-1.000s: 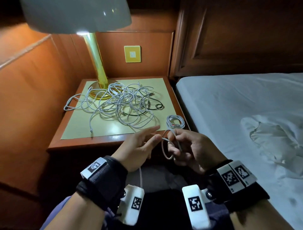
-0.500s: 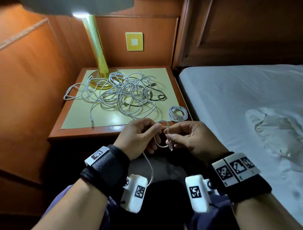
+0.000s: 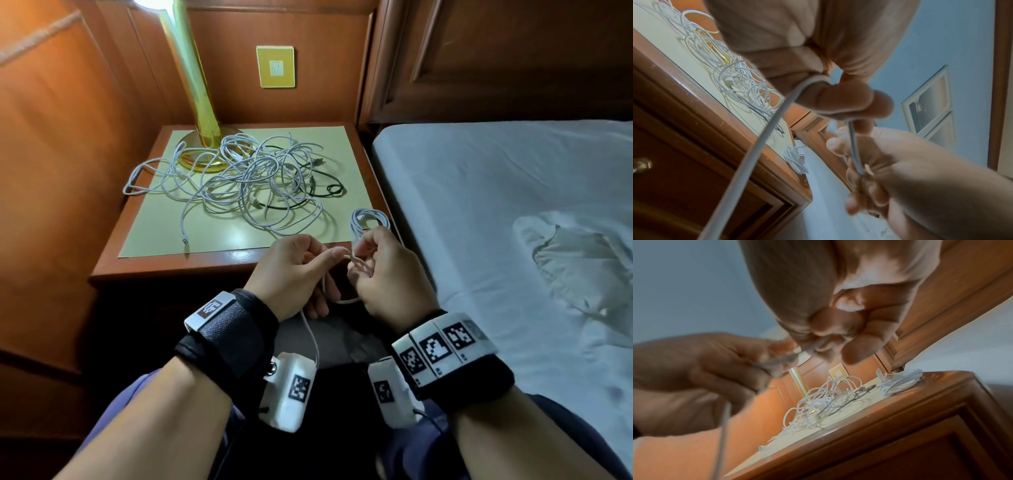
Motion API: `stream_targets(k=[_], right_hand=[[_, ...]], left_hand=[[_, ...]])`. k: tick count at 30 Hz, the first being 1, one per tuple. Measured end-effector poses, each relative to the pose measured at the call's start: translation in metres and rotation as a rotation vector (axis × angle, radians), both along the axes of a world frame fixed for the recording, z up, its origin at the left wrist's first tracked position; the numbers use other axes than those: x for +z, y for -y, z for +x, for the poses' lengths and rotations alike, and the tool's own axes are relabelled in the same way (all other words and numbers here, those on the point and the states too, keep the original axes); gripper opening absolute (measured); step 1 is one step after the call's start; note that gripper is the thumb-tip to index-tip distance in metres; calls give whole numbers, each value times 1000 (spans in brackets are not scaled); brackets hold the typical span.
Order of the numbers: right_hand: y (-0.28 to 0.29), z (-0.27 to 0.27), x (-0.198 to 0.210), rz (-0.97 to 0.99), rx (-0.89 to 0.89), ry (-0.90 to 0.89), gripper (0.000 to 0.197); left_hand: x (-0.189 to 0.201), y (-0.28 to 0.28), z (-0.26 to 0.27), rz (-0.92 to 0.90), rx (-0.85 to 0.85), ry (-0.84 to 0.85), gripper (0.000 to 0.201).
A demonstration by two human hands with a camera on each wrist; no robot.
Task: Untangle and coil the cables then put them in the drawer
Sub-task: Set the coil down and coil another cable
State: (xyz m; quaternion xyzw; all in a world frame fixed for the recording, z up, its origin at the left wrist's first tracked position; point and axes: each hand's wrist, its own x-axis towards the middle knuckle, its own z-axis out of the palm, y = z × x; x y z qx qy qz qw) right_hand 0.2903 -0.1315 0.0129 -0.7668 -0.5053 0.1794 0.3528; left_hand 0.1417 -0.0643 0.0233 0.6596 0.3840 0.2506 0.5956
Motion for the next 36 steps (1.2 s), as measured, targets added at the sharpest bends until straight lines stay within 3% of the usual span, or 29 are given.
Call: stream_targets(k=[4, 11, 16, 21, 24, 28, 33, 36], right_hand=[[-4, 8, -5, -33, 2, 16, 19], [-1, 14, 5, -54, 117, -434, 30], [-3, 7, 16, -22, 239, -755, 21], [0, 8, 20, -5, 302, -1010, 35], [-1, 8, 18, 7, 262, -1001, 29], [-2, 6, 15, 22, 211, -827, 25], [2, 1, 17, 10, 304, -595, 15], [2, -1, 17, 46, 325, -597, 15]], left_hand=[[1, 0, 1, -2, 12, 16, 25], [-6, -13, -10, 77, 154, 82, 19], [-7, -13, -9, 142, 191, 151, 15], [-3, -21, -15, 133, 249, 270, 14], [-2, -21, -17, 120, 235, 310, 17], [-1, -22, -19, 141, 246, 319, 14], [-2, -21, -20, 297, 183, 214, 8], [-3, -22, -18, 310, 181, 192, 10]])
